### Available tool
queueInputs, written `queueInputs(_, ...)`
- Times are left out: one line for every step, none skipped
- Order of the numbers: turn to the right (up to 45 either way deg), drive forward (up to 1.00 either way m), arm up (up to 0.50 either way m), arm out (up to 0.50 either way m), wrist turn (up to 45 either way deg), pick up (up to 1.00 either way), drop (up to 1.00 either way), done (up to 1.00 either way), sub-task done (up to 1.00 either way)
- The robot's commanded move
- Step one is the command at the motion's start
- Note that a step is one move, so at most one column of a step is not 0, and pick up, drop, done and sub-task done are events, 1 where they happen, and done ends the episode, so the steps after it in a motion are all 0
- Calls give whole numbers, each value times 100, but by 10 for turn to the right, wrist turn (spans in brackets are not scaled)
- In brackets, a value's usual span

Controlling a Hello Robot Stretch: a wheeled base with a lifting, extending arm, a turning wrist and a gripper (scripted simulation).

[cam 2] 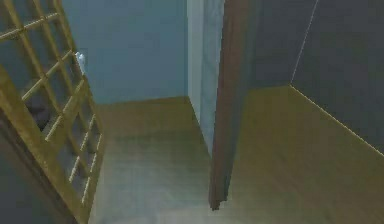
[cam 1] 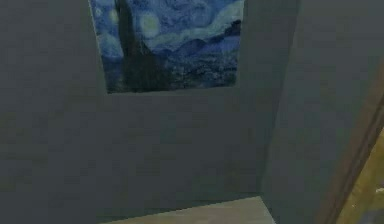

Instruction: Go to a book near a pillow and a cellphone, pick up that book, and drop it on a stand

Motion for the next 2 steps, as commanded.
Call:
queueInputs(-450,0,0,0,0,0,0,0,0)
queueInputs(0,60,0,0,0,0,0,0,0)
